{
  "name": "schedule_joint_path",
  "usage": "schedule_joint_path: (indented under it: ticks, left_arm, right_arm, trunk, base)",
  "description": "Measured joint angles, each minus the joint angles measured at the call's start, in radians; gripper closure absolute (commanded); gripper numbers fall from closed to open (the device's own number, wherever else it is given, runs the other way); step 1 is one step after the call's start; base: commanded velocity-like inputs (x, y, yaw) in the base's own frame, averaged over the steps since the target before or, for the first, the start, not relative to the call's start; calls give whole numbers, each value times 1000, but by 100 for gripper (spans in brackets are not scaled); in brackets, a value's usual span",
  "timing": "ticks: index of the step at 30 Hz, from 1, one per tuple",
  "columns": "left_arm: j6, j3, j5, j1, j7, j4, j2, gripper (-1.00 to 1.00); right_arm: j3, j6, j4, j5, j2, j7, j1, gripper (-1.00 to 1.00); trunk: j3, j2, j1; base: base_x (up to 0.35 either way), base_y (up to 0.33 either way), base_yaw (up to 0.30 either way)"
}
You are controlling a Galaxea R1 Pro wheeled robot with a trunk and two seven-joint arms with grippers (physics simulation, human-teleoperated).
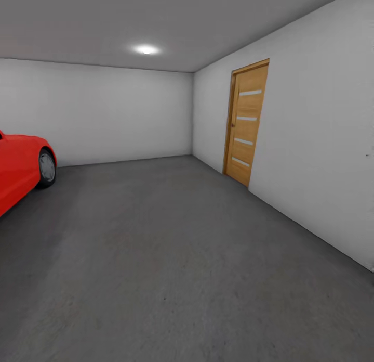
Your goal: Move the two storage containers from the living room to the garage. In the garage, place one container on the floor and stack the other container on top of it (either order is fine).
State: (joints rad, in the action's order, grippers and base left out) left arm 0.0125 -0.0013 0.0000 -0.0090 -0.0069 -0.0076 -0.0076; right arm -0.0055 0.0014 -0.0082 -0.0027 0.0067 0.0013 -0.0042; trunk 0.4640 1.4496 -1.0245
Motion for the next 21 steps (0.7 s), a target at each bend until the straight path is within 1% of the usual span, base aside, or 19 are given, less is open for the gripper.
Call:
schedule_joint_path:
  ticks: [8, 11, 15, 21]
  left_arm:
    - [-1, 0, 0, 0, 0, 0, 0, -100]
    - [-1, 0, 0, 0, 0, 0, 0, -100]
    - [-2, 0, 0, 0, 0, 0, 0, -100]
    - [-3, 0, 0, 0, 0, 0, 0, -100]
  right_arm:
    - [1, 0, -3, 0, 1, 0, 0, -100]
    - [1, 0, -4, 0, 1, 0, 0, -100]
    - [1, 0, -4, 0, 1, 0, 0, -100]
    - [1, 0, -4, 0, 1, 0, 0, -100]
  trunk:
    - [-6, 0, 0]
    - [-9, 0, 0]
    - [-10, 0, 0]
    - [-11, 0, 0]
  base:
    - [295, 149, -231]
    - [296, 168, -172]
    - [296, 174, -77]
    - [296, 179, -21]
